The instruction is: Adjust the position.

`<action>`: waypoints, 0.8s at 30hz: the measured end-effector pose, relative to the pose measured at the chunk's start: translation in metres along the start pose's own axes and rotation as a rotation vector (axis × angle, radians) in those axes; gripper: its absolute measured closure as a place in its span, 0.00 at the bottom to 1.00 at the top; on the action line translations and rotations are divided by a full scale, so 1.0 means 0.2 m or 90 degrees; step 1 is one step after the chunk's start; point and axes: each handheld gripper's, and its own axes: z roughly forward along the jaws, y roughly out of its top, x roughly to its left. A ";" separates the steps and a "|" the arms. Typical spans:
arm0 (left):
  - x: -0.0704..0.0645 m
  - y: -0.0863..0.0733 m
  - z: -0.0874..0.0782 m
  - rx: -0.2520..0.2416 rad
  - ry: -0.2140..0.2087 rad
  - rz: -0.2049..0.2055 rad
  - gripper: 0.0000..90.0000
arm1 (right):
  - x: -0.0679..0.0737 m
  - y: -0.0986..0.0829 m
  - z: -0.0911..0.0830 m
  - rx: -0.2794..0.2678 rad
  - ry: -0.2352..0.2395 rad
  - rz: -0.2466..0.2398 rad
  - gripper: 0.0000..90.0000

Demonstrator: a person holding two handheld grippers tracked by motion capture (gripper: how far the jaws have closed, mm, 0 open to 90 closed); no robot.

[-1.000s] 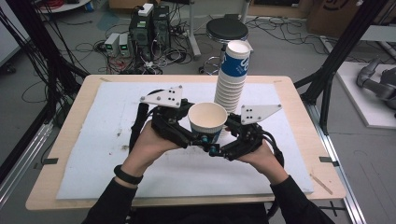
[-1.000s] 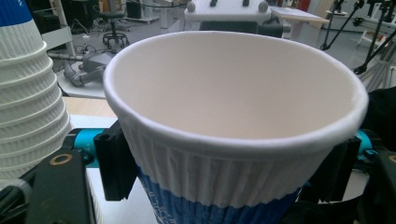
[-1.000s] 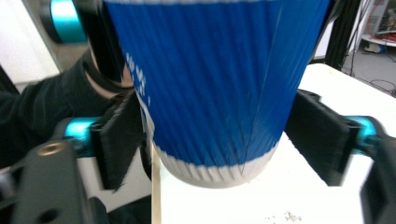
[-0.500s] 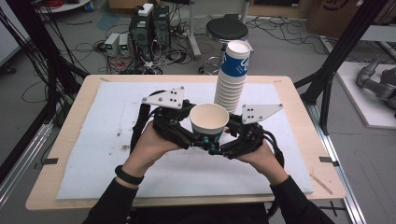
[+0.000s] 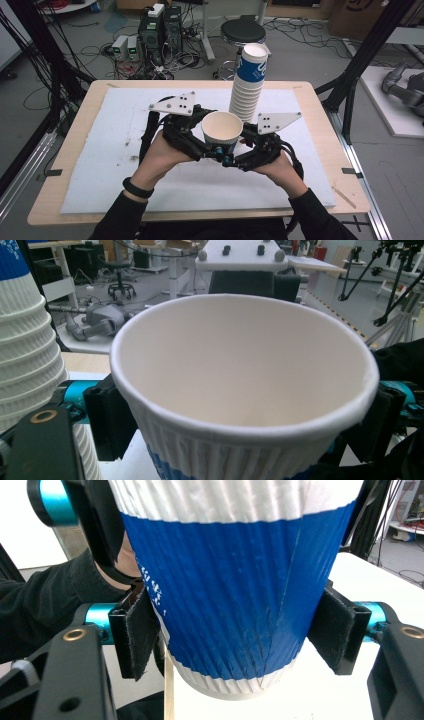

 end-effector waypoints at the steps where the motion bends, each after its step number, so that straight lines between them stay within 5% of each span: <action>1: 0.00 0.00 0.00 -0.002 0.000 0.001 0.18 | 0.00 0.00 0.00 -0.001 -0.001 0.000 0.32; 24: 0.01 0.00 -0.02 -0.018 0.008 -0.008 0.24 | -0.01 -0.01 0.01 0.000 -0.007 0.001 0.32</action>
